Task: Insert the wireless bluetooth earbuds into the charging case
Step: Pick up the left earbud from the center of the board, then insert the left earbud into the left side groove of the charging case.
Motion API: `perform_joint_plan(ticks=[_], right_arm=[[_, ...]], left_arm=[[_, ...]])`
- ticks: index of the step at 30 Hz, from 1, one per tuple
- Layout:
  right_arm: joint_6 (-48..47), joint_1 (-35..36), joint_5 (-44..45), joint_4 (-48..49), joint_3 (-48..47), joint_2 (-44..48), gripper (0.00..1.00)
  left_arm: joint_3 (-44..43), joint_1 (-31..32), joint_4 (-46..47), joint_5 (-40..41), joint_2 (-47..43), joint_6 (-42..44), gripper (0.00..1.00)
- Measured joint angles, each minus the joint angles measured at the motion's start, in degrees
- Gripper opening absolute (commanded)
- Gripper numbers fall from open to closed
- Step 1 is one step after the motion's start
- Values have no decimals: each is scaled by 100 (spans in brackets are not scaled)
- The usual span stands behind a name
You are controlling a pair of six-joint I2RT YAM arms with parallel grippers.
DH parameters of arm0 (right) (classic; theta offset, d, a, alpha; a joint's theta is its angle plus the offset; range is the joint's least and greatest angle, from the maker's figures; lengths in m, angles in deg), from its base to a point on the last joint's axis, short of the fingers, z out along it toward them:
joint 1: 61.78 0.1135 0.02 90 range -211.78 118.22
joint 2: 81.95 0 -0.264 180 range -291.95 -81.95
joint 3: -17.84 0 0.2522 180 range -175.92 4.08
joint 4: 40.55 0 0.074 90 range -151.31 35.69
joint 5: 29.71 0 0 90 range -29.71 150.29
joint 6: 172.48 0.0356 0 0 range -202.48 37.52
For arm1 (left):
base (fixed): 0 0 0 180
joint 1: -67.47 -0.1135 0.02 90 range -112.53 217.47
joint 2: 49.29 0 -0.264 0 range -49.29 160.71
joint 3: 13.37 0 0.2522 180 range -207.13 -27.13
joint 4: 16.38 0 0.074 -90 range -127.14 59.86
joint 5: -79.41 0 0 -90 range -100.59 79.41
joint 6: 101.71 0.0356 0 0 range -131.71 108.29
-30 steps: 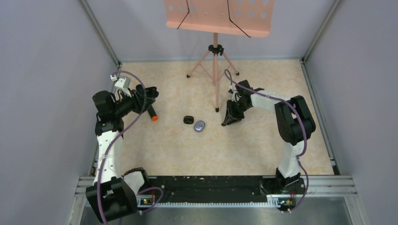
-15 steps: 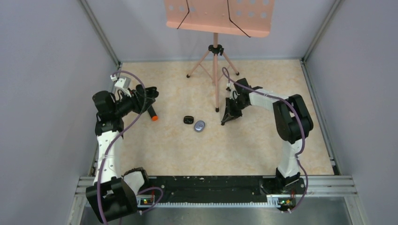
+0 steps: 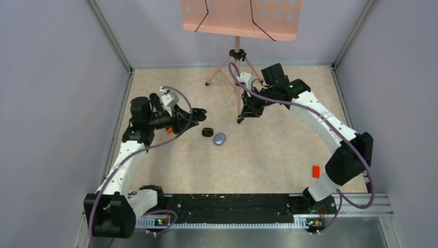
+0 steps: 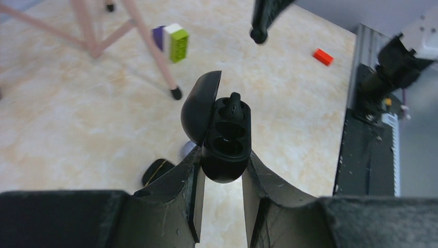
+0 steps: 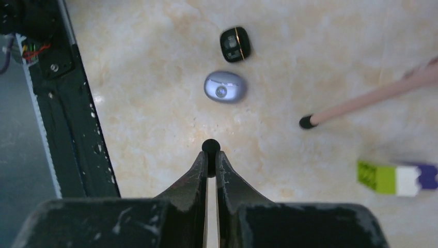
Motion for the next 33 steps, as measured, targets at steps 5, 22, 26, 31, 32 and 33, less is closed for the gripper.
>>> perform_joint_plan(ticks=[5,22,26,31,32,33], right_arm=[[-1532,391,-435,-789,-1182,188,2],[-2074,1451,-887,-1132,-2284,-391,2],[-2070,1499,-885,-1121,-2284,-413,2],[-1976,1530,-876,-1040,-2277,-413,2],[-1969,1539,-870,-1016,-2277,-413,2],[-1965,1550,-850,-990,-2275,-413,2]], left_arm=[[33,837,160,-149,278,273,0],[-481,1742,208,-476,874,684,0],[-608,1770,98,-579,874,734,0],[-627,1781,-52,-614,876,780,0],[-629,1781,-72,-627,879,782,0],[-632,1786,-98,-645,881,785,0]])
